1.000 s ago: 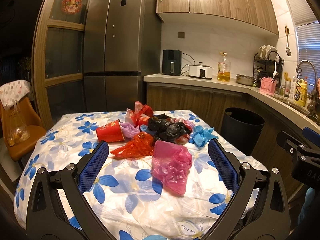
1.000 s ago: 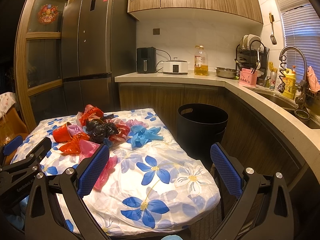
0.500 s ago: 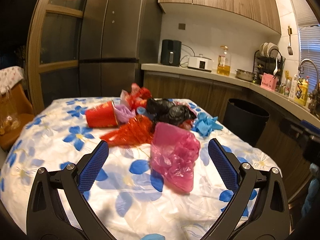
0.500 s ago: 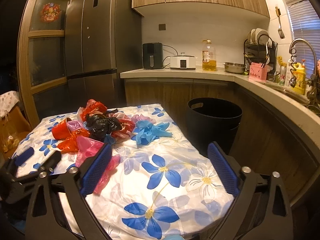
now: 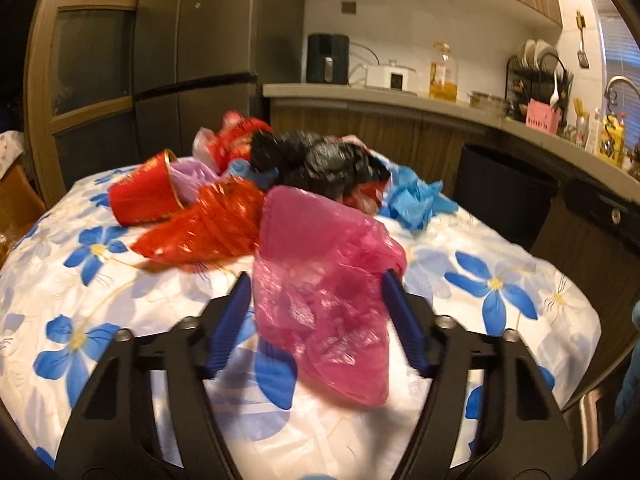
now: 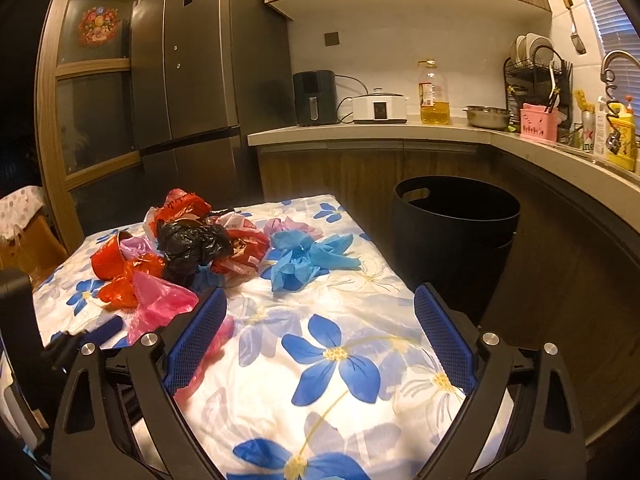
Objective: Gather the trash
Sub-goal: 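Grasp the pink plastic bag with the left tool while the right tool grasps the black bag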
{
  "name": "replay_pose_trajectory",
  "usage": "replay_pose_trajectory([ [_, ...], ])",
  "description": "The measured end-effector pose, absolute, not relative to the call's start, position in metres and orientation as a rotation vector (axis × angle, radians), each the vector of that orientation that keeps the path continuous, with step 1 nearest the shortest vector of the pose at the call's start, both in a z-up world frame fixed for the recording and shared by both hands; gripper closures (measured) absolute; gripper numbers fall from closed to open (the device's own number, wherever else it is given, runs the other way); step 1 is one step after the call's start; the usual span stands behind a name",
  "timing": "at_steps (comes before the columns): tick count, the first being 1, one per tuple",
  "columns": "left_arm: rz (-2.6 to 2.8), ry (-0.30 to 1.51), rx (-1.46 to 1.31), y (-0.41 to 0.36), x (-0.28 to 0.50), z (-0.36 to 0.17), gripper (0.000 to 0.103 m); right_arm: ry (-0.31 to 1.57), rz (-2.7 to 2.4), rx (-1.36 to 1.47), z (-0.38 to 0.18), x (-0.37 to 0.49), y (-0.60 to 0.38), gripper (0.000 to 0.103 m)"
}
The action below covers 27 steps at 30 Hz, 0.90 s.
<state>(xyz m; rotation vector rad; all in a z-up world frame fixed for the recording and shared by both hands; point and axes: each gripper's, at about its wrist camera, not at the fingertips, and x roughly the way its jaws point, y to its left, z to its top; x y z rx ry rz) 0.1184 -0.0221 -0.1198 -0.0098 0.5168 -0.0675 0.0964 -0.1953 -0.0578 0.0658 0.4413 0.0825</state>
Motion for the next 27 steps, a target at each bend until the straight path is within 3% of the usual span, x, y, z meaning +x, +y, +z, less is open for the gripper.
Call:
replay_pose_trajectory([
  [1,-0.072,0.527,-0.012,-0.022,0.121,-0.121,0.055,0.442,0.087,0.065,-0.059,0.100,-0.194,0.012],
  [3,-0.087,0.534,-0.021,-0.022,0.124,-0.122,0.080,0.442,0.103,0.068,-0.062,0.107,-0.192,0.013],
  [6,-0.097,0.537,-0.038,-0.018,0.126,-0.122,0.094,0.454,0.124,0.075,-0.066,0.119,-0.188,0.021],
  [18,-0.016,0.425,-0.142,0.032,0.091,-0.076,0.098,0.455,0.252,0.034,-0.072,0.156,-0.141,0.020],
  [27,0.065,0.433,-0.180,0.061,0.095,-0.072,0.098,0.496,0.321,0.062,-0.076,0.200,-0.096,0.020],
])
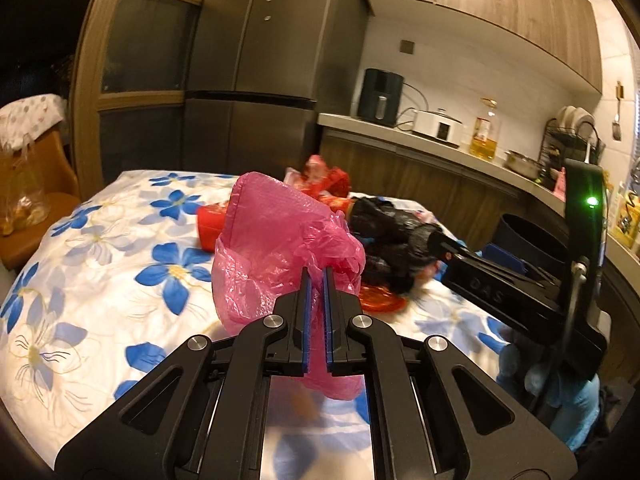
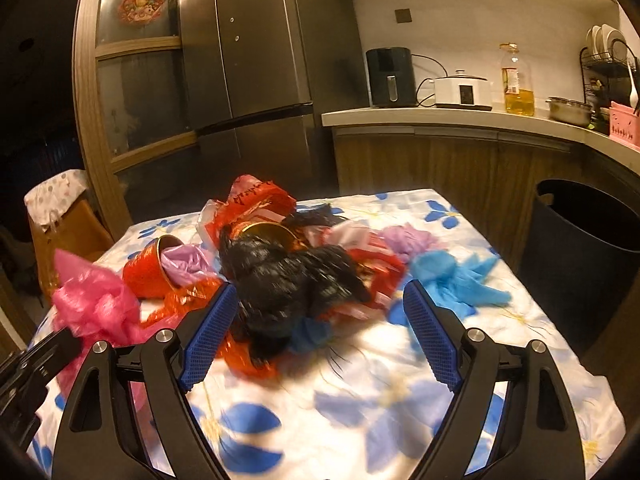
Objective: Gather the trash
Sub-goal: 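Grasp the pink plastic bag with the left tool while the right tool grasps the black bag, then carry both bags over the black bin and open both tools to drop them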
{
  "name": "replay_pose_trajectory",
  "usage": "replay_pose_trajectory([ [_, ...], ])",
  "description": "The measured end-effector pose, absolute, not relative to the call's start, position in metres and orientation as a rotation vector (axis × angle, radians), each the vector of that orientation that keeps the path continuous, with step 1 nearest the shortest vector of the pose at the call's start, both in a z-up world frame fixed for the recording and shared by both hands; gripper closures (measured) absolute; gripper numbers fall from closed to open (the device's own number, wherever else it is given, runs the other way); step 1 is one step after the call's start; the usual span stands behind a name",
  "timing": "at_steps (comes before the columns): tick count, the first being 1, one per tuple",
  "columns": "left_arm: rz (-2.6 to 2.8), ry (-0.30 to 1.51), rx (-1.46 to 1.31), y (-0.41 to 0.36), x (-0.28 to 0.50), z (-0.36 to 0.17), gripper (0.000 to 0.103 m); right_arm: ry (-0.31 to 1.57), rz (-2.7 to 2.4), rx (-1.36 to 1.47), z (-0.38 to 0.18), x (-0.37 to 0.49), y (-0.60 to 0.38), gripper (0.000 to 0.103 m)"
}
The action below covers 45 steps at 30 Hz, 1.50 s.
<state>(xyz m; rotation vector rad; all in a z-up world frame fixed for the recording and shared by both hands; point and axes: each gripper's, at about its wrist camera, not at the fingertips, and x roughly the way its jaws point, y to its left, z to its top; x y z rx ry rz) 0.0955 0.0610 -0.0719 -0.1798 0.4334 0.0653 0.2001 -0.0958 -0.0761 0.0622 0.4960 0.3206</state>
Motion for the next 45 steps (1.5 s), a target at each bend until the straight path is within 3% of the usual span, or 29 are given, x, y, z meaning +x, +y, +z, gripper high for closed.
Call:
replay_pose_trajectory([
  [3,0.082,0.439,-0.201,0.071,0.098,-0.070,0.098,0.499,0.340,0.043,-0.081,0.208,-0.083,0.022],
  [5,0.090,0.437,-0.199,0.073,0.098,-0.068,0.098,0.513,0.348,0.028,-0.085,0.214,-0.074,0.031],
  [9,0.096,0.438,-0.195,0.077,0.100,-0.065,0.098,0.566,0.375,0.038,-0.096,0.222,-0.071,0.064],
  [12,0.100,0.437,-0.193,0.080,0.100,-0.062,0.098,0.564,0.388,0.056,-0.095,0.219,-0.077,0.073],
  [26,0.077,0.414,-0.181,0.056,0.100,-0.036,0.098,0.408,0.338,0.120,-0.039,0.160,-0.147,0.074],
  [45,-0.239,0.349,-0.070,-0.097,0.176,0.007,0.098,0.256,0.011,0.137,-0.002,0.160,-0.287,0.074],
])
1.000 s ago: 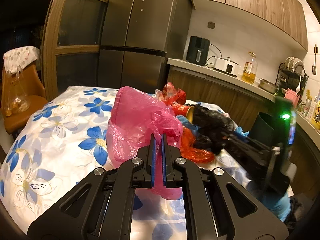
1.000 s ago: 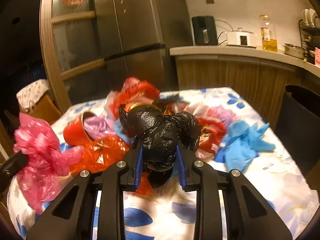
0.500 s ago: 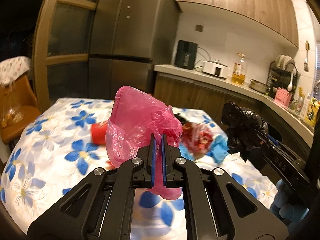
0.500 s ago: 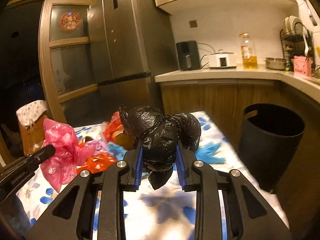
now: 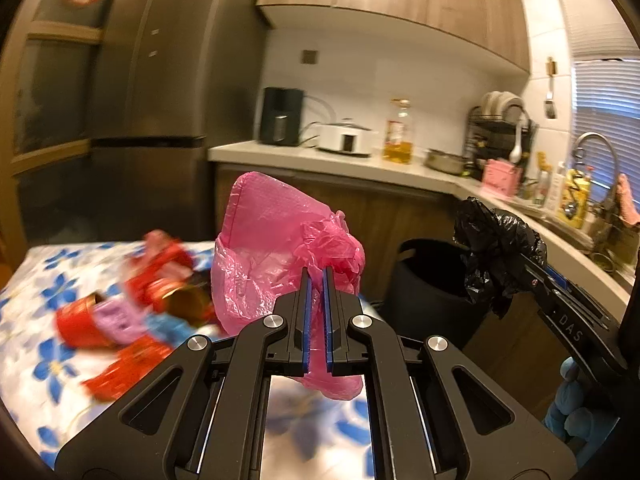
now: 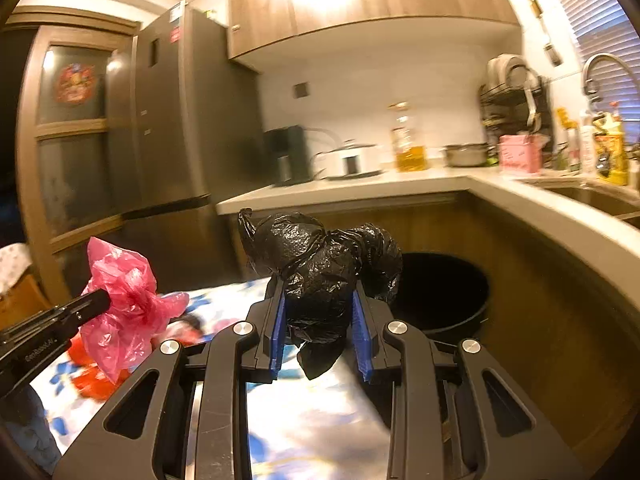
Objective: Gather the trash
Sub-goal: 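Carry both bags over the black bin and open both tools to drop them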
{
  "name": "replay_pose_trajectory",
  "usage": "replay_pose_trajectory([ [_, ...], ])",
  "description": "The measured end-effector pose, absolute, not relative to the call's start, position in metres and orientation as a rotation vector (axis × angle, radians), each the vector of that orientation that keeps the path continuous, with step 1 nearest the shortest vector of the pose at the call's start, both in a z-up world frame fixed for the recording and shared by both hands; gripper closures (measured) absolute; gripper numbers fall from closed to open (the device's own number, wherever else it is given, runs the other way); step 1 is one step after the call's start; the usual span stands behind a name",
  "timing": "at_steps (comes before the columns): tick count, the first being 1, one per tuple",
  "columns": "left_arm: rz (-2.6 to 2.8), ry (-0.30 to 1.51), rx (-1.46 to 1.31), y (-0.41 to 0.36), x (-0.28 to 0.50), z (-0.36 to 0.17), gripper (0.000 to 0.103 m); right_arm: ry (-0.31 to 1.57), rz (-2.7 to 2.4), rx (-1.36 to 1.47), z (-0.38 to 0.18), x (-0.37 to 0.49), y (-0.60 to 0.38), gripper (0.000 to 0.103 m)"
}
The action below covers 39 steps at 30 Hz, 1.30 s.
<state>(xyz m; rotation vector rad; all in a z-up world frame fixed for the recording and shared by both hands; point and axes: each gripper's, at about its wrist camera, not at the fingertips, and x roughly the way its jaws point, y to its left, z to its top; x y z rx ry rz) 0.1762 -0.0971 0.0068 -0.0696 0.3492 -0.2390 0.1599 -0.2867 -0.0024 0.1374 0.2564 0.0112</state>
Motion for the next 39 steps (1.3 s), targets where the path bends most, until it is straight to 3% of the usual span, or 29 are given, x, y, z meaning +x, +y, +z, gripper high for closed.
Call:
replay_pose_trajectory([
  [18,-0.494,0.262,-0.044,-0.231,0.247,0.010,0.098,0.166,-0.205,0.152,0.010,0.184,-0.380,0.074],
  [39,-0.545,0.301,-0.030,-0.274,0.298,-0.016,0.098,0.210,-0.182,0.159,-0.007,0.234,-0.395,0.072],
])
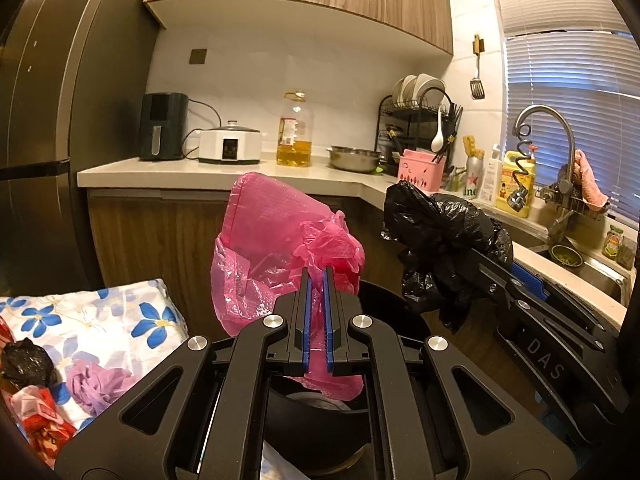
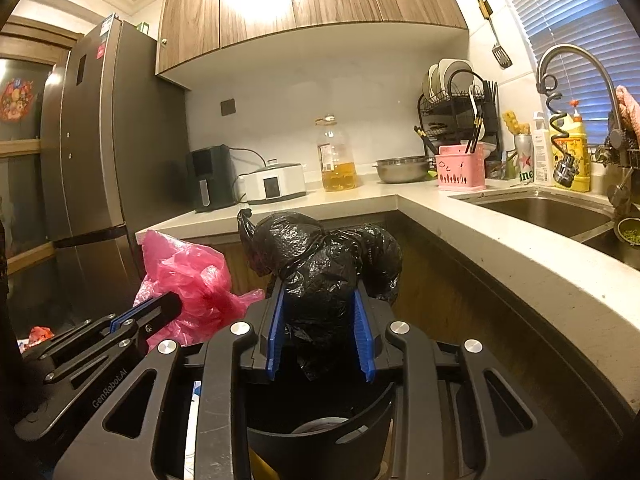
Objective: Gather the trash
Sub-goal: 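Carry both bags over the black bin and open both tools to drop them, then move both open tools back over the trash pile on the table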
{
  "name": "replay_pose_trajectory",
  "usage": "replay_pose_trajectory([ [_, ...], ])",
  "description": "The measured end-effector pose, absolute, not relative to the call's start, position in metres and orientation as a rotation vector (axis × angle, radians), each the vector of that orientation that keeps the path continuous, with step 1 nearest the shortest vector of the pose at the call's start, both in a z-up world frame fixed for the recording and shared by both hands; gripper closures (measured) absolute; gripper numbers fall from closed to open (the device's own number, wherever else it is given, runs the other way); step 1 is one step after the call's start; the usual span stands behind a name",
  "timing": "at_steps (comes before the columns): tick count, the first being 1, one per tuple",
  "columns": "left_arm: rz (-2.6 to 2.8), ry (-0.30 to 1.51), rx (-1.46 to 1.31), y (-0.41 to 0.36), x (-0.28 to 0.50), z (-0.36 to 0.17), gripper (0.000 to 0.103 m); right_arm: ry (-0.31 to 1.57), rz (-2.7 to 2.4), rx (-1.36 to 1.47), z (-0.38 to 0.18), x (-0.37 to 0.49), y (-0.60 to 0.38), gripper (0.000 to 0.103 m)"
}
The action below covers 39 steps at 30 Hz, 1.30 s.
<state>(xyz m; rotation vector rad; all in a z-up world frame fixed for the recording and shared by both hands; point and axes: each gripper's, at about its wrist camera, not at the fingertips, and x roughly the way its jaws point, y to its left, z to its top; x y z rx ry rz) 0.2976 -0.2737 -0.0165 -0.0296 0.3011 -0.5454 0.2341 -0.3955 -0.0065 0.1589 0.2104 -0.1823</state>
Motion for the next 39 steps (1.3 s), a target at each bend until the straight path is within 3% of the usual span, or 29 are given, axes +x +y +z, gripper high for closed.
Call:
replay_pose_trajectory([
  [7,-0.560,0.328,-0.027,-0.283,0.309,-0.027,0.098,0.226,-0.176,0.174,-0.015,0.244,-0.401,0.070],
  [10,-0.564,0.337,-0.011,-0.287,0.312,-0.031,0.097,0.230,-0.176,0.181,-0.018,0.246,-0.403,0.060],
  [11,-0.564,0.344,-0.008,-0.288,0.313,-0.033,0.094,0.228,-0.175,0.185,-0.018,0.247,-0.403,0.054],
  [14,-0.556,0.359,-0.012,-0.286,0.318,-0.037,0.082,0.230,-0.179,0.189,-0.019,0.248,-0.405,0.054],
  [17,-0.552,0.368,-0.033,-0.280,0.321,-0.040,0.062,0.231,-0.187,0.191,-0.020,0.247,-0.407,0.053],
  [22,-0.539,0.377,-0.074,-0.267,0.321,-0.041,0.052,0.233,-0.195,0.208,-0.019,0.241,-0.409,0.052],
  [26,-0.504,0.375,-0.118,-0.247,0.314,-0.037,0.038,0.239,-0.196,0.216,-0.019,0.235,-0.407,0.048],
  [30,-0.443,0.361,-0.117,-0.226,0.295,-0.033,0.025,0.246,-0.186,0.225,-0.019,0.228,-0.401,0.038],
  [39,-0.333,0.348,-0.101,-0.181,0.247,-0.036,0.016,0.258,-0.166,0.243,-0.017,0.205,-0.380,0.021],
])
